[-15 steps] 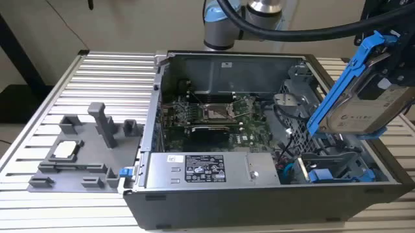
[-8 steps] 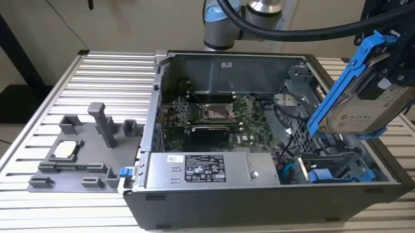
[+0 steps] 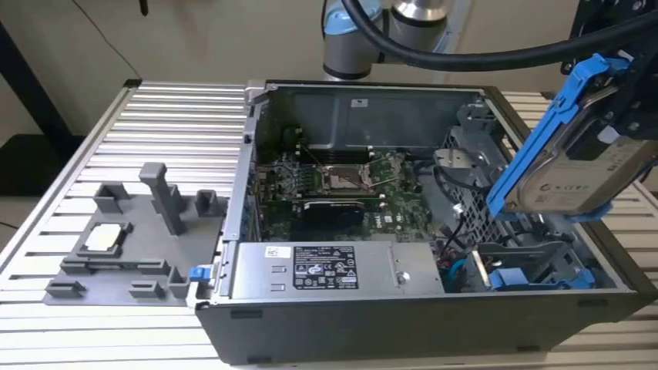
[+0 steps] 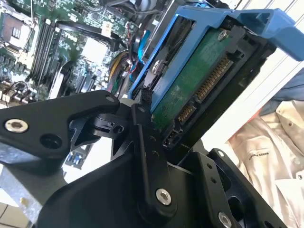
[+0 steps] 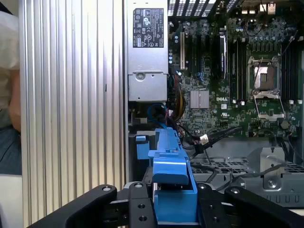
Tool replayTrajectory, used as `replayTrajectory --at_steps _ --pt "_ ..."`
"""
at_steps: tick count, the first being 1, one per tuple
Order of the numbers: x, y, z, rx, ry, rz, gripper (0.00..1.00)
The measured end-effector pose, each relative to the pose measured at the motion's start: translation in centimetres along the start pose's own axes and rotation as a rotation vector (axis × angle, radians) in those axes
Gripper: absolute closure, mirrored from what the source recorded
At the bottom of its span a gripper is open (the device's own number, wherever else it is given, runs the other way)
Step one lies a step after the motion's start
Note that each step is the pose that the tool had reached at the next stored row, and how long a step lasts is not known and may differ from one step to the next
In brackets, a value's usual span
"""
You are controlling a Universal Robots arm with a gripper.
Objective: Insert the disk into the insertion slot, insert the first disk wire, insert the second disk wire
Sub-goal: 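Insert the disk into the insertion slot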
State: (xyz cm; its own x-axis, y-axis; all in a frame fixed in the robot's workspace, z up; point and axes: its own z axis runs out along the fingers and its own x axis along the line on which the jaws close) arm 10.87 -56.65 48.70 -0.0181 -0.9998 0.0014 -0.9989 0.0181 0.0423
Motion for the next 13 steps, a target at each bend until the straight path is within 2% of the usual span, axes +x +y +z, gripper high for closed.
replayTrajectory --at_steps 5,13 --pt "0.38 -0.03 0.59 0.0 -0.003 0.0 0.67" --pt "0.78 -0.23 1.98 0.0002 -0.0027 -0.009 0.67"
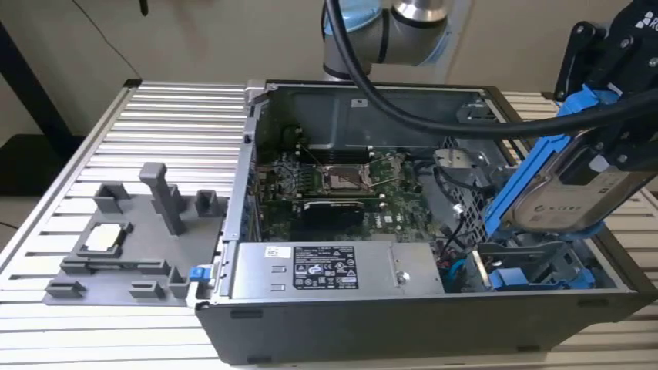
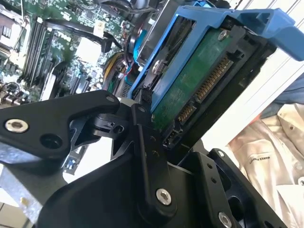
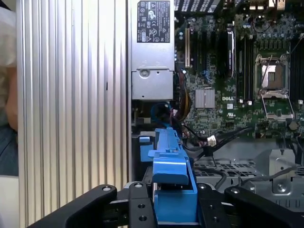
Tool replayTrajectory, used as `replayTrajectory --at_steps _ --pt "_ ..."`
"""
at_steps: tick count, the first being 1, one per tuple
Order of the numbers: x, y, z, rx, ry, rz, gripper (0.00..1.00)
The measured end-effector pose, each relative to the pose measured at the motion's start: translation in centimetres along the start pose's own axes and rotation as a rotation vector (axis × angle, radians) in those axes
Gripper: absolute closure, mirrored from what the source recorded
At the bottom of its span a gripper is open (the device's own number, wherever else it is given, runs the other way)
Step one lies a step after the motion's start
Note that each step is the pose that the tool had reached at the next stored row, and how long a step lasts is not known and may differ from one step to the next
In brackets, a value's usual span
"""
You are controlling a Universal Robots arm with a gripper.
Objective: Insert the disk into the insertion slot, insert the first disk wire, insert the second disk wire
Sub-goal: 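Insert the disk into the insertion slot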
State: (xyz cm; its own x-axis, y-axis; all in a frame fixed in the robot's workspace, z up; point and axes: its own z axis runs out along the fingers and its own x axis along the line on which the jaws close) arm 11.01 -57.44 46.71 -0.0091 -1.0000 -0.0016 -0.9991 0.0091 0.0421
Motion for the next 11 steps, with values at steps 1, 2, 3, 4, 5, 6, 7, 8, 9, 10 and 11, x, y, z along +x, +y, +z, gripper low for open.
replayTrajectory --at_steps 1,2,3,4,5,6,7,8,9,10,11 --pt "0.02 -0.02 0.16 0.0002 0.0001 -0.002 0.67" --pt "0.02 -0.05 0.28 0.0008 0.0003 -0.005 0.67" --pt "0.02 -0.08 0.41 0.0016 0.0005 -0.008 0.67" --pt "0.04 -0.1 0.54 0.0028 0.0003 -0.011 0.67" --pt "0.05 -0.11 0.65 0.0042 0.0004 -0.014 0.67" --pt "0.08 -0.12 0.76 0.0059 0.0004 -0.014 0.67" --pt "0.12 -0.13 0.89 0.0077 0.0003 -0.014 0.67" --pt "0.19 -0.14 1.01 0.0093 0.0005 -0.015 0.67" --pt "0.27 -0.14 1.14 0.0111 0.0005 -0.014 0.67" --pt "0.33 -0.14 1.28 0.0132 0.0004 -0.014 0.67" --pt "0.39 -0.15 1.4 0.0155 0.0005 -0.014 0.67"
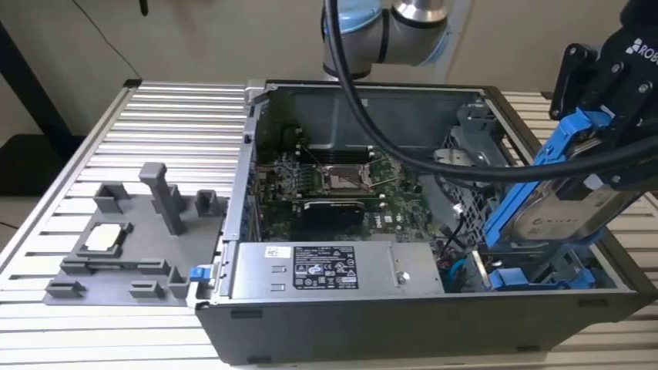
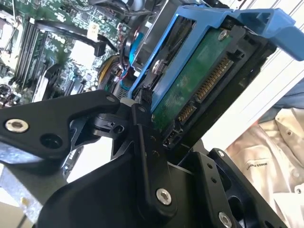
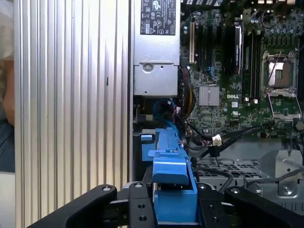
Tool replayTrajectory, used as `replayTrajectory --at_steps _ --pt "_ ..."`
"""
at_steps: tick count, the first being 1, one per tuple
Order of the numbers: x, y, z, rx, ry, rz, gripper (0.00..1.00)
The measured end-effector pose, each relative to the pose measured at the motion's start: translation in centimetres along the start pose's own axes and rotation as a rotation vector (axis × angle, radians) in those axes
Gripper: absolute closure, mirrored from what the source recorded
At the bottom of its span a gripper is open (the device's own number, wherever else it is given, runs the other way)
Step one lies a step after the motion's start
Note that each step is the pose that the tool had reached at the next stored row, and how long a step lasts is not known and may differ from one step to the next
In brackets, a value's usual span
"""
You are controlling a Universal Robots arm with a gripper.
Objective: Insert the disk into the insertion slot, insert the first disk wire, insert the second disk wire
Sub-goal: 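Insert the disk into the insertion slot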
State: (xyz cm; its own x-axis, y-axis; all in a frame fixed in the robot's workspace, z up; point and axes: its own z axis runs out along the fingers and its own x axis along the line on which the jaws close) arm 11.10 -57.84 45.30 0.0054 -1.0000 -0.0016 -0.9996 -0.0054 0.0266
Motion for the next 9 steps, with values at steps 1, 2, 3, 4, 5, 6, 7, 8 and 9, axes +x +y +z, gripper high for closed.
replayTrajectory --at_steps 1,2,3,4,5,6,7,8,9 --pt "0.06 0.0 0.14 0.0024 0.0 0.0 0.67" --pt "0.09 -0.01 0.28 0.0047 0.0 0.0 0.67" --pt "0.1 -0.03 0.42 0.0064 0.0002 0.0 0.67" --pt "0.1 -0.07 0.58 0.0076 0.0 0.0 0.67" --pt "0.1 -0.13 0.75 0.0078 -0.0001 0.0 0.67" --pt "0.11 -0.19 0.91 0.0079 0.0 0.0 0.67" --pt "0.11 -0.27 1.04 0.0079 -0.0001 0.0 0.67" --pt "0.1 -0.32 1.08 0.0079 0.0001 0.0 0.67" --pt "0.1 -0.32 1.08 0.0079 0.0001 0.0 0.67"
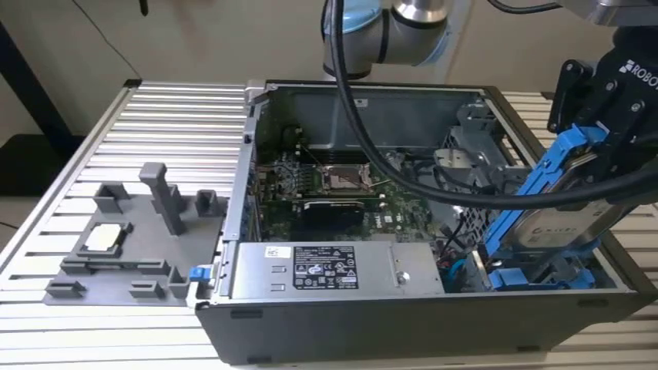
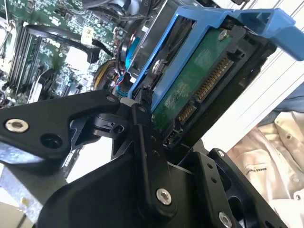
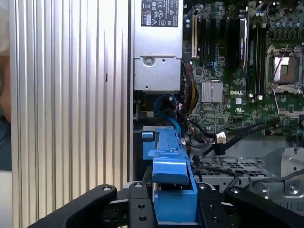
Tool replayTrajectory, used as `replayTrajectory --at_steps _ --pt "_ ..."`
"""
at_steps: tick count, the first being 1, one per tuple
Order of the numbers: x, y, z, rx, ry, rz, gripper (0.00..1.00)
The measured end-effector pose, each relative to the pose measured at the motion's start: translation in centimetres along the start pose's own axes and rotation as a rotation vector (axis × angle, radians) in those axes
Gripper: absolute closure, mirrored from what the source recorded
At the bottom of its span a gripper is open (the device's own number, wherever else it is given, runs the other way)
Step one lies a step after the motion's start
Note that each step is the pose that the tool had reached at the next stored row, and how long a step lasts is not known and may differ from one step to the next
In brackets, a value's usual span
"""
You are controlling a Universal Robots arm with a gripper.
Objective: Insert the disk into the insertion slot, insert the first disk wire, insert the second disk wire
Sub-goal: 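Insert the disk into the insertion slot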
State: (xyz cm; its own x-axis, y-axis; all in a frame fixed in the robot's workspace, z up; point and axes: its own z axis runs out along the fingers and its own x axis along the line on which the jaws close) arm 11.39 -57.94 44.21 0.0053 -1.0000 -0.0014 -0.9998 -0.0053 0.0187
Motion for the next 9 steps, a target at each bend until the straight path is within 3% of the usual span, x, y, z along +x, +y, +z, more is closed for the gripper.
replayTrajectory --at_steps 4,9 --pt "0.0 -0.06 0.01 -0.0004 0.0001 0.0 0.67" --pt "0.0 -0.24 0.5 -0.0013 -0.0002 0.0 0.67"
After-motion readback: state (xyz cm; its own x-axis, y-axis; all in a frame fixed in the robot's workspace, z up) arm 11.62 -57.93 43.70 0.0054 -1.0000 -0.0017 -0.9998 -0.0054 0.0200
